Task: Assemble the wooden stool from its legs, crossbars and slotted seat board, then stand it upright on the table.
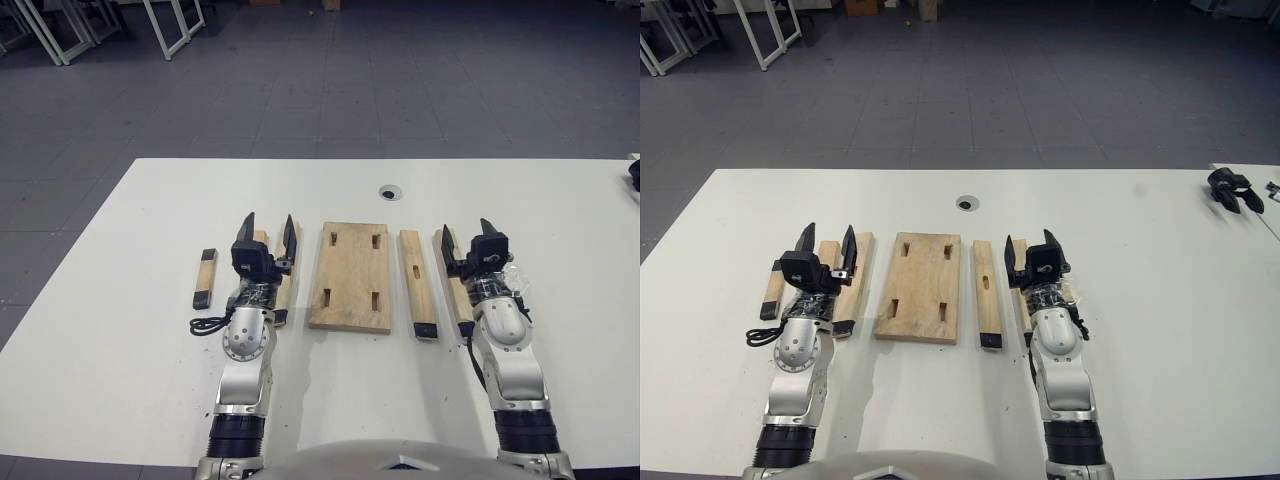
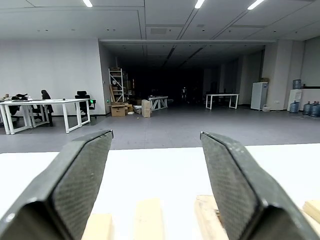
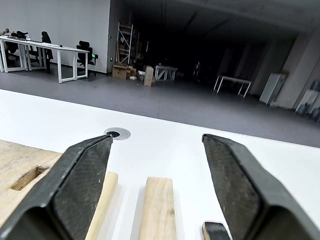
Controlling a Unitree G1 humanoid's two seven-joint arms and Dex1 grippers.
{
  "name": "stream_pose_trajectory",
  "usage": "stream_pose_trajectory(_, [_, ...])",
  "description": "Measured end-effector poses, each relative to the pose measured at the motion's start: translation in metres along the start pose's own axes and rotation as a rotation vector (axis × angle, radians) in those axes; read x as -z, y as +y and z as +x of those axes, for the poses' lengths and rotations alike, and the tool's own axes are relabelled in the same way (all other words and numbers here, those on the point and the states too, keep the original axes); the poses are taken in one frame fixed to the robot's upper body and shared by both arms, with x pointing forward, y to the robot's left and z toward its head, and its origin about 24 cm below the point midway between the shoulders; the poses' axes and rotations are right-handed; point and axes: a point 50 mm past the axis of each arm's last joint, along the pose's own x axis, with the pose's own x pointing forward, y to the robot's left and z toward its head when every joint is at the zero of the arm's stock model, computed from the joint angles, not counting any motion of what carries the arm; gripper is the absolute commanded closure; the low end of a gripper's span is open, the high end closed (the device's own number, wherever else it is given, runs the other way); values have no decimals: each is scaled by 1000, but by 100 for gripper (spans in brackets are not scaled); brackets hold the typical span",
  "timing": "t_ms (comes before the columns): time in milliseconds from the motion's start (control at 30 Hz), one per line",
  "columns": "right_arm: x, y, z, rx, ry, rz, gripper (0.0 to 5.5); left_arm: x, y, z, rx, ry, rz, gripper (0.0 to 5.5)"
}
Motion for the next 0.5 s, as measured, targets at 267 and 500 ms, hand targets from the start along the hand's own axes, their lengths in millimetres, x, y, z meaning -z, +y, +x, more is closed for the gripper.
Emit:
stream_pose_trajectory(267, [-8,0,4,-60,12,-7,220,0,2,0,-23,13,-3,227])
stream_pose_trajectory(500, [-4,5,2,-78,36,-4,220,0,2,-1,-25,22,5,227])
